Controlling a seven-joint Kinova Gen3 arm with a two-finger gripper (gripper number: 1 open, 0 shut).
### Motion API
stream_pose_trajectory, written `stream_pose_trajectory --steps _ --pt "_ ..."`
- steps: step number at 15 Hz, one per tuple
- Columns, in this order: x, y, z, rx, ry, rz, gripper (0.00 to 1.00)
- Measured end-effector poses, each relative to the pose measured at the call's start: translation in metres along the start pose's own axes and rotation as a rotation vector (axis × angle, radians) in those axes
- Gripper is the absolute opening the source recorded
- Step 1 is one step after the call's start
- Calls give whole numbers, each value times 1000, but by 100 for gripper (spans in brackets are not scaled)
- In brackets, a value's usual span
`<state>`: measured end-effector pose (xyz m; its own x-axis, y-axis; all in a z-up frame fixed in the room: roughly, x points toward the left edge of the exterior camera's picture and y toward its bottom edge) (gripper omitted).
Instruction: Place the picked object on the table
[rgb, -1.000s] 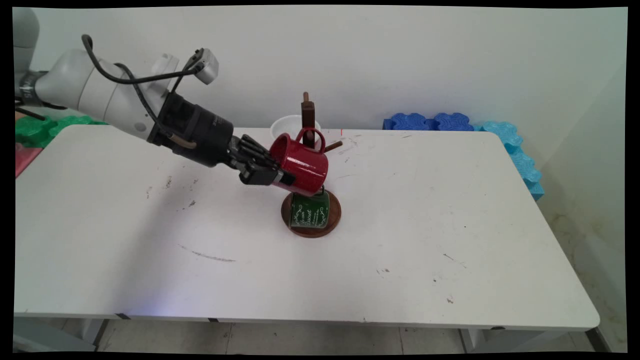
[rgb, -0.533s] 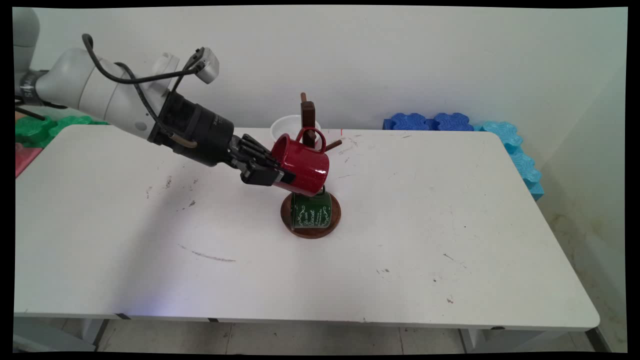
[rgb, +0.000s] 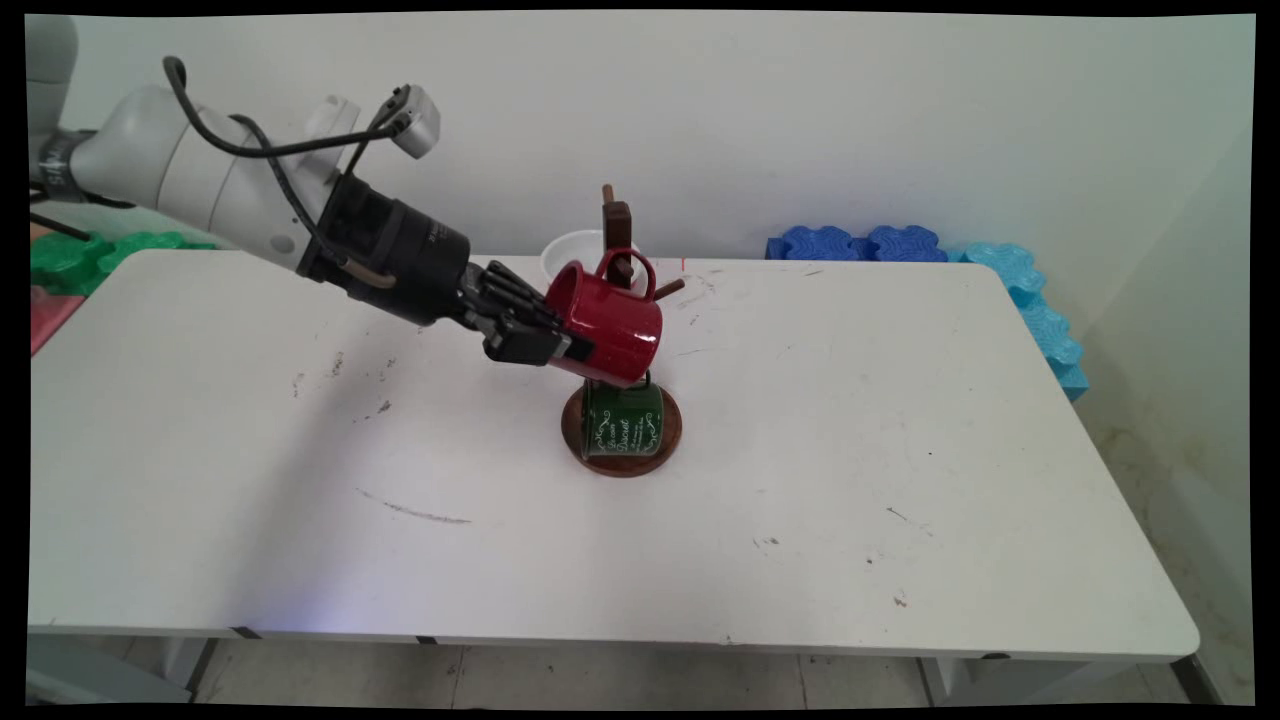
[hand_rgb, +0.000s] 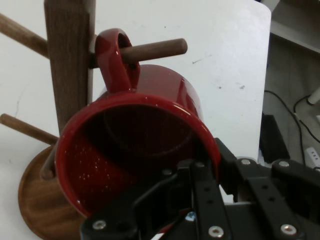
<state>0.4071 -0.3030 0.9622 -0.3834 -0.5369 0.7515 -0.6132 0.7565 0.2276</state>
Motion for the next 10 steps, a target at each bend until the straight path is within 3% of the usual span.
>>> stream_pose_trajectory --steps 10 --pt "4 5 -5 -14 -3 37 0"
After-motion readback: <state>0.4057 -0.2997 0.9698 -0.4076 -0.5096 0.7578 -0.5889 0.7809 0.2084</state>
